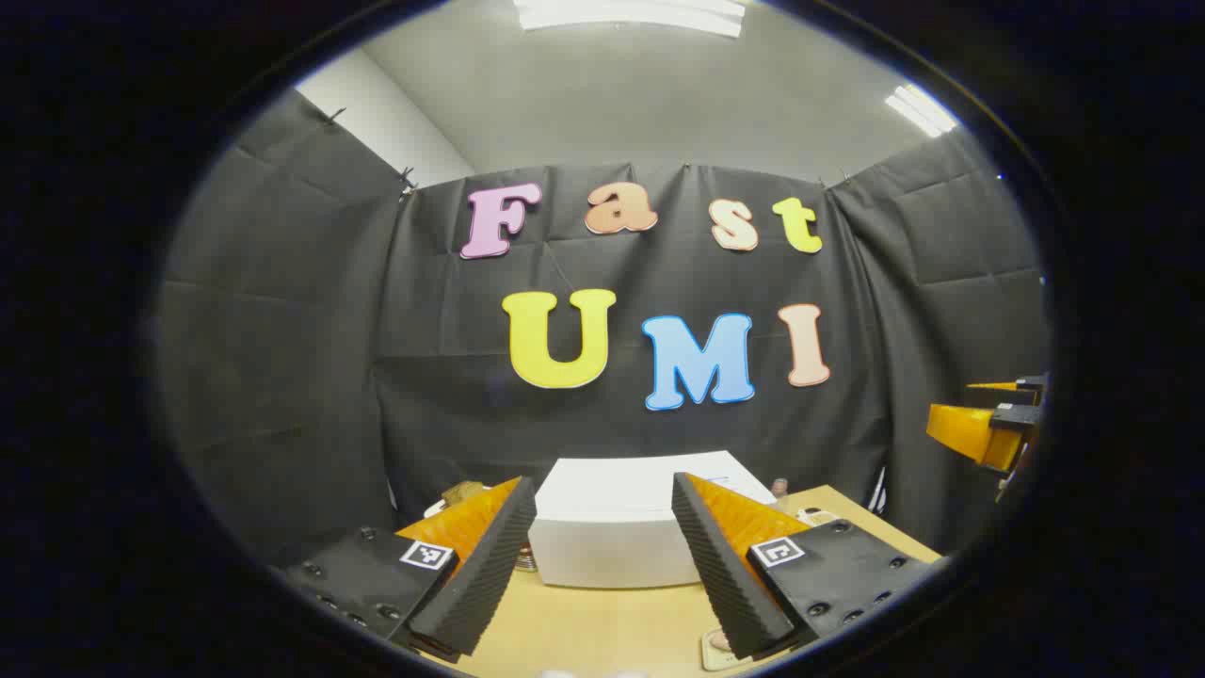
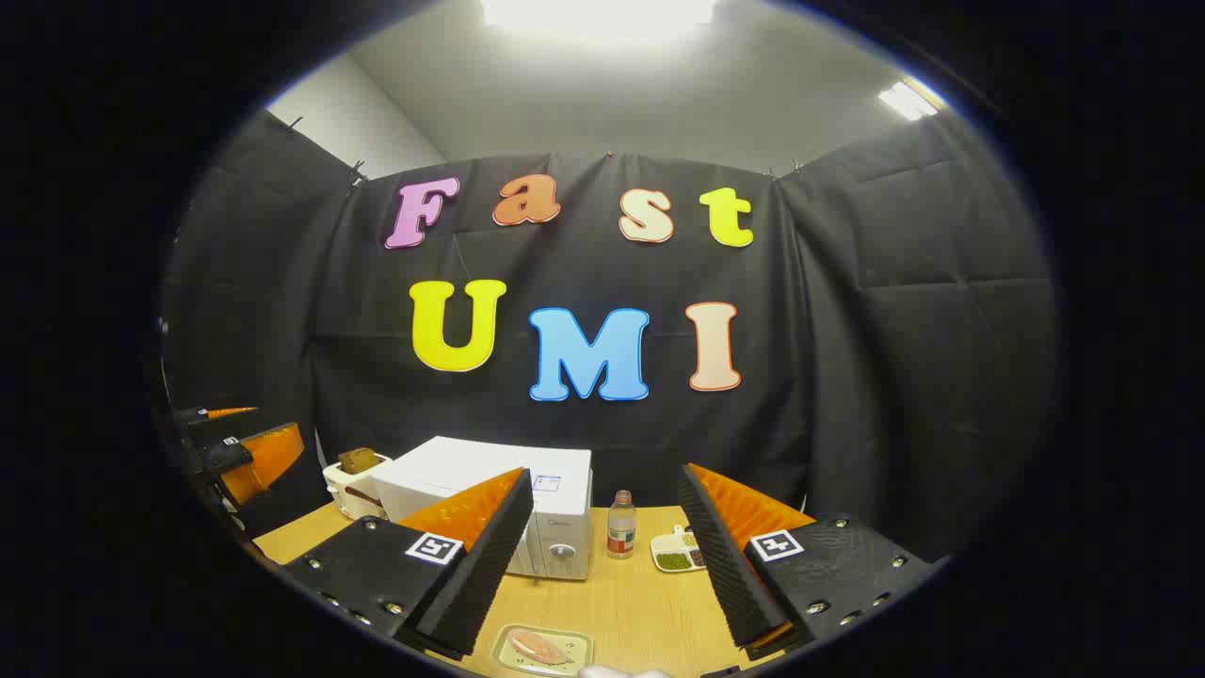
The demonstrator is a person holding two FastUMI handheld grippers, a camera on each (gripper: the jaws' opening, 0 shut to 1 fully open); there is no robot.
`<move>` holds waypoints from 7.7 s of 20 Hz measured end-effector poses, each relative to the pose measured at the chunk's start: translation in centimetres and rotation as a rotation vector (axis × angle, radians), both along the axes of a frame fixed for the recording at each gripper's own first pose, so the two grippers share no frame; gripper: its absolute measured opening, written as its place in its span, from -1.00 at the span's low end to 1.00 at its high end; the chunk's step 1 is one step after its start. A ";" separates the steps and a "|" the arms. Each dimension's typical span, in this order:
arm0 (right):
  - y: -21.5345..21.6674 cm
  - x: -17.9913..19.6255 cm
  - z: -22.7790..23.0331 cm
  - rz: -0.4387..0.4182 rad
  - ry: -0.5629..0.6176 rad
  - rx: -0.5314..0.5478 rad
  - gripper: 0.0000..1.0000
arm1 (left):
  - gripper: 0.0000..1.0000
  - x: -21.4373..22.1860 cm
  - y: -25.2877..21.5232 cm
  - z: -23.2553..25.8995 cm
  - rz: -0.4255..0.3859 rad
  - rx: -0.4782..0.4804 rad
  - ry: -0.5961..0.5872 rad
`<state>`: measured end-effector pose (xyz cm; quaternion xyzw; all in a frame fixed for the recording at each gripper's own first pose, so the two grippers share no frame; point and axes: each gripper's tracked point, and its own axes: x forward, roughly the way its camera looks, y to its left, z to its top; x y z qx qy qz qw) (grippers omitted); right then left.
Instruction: Open the microwave oven with the left hand, put the food in, and close the microwave oven.
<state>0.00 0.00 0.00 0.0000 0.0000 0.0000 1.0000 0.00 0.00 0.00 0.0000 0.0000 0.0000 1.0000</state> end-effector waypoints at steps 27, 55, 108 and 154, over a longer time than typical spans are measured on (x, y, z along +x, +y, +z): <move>-4.5 0.6 2.9 -0.088 0.011 0.001 0.90 | 0.97 6.0 -11.1 -11.5 -0.149 0.048 -0.006; -8.1 4.3 -2.9 -0.127 0.134 -0.058 0.91 | -0.19 25.1 -22.4 -33.8 -0.107 -0.025 0.134; 12.8 0.8 -9.4 0.329 0.212 0.030 0.91 | 0.99 -5.5 11.7 -30.8 0.157 0.162 0.278; 10.8 3.8 -41.5 0.498 0.616 -0.399 0.41 | 0.98 -0.3 3.5 -13.9 0.028 0.072 0.061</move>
